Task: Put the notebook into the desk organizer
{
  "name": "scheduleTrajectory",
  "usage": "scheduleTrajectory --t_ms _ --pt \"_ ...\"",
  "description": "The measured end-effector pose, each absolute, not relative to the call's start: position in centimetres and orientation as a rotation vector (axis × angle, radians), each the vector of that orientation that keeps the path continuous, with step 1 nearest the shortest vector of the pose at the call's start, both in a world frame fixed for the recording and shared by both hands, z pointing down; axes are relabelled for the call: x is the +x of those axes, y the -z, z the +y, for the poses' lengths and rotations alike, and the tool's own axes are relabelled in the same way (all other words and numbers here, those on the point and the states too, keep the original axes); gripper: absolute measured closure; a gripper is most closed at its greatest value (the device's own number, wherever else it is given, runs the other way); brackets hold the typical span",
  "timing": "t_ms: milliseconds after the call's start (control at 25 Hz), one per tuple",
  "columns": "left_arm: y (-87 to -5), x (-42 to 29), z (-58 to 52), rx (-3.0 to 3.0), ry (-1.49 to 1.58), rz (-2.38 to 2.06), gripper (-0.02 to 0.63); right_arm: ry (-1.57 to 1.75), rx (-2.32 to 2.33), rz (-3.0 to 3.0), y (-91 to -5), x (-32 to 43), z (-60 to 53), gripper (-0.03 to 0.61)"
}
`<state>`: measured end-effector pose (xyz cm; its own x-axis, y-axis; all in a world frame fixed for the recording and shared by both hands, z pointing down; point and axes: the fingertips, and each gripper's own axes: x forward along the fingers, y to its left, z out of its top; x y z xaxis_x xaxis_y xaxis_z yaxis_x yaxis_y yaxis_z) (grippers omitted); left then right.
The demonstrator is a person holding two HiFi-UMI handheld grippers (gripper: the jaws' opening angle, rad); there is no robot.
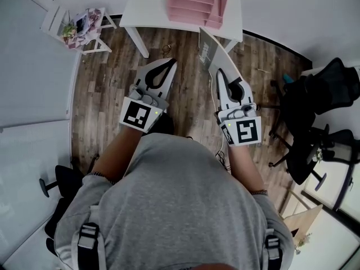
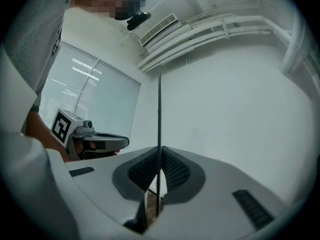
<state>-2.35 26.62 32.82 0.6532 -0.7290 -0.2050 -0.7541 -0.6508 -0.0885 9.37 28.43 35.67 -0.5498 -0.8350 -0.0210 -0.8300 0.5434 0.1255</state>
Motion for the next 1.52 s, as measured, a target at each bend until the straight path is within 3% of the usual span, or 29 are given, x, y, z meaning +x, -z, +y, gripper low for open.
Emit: scheduleTrajectory --t_ms 920,1520 --pt "-33.1 -9.9 8.1 -2.813 -0.216 1.033 0.594 0.113 1.576 -2.604 -35.6 0.3 11.0 0.561" --pt "-33.7 -4.9 -2.1 -2.782 -0.174 1.099 0.592 0.096 1.527 -2.665 -36.4 5.4 0.0 0.561"
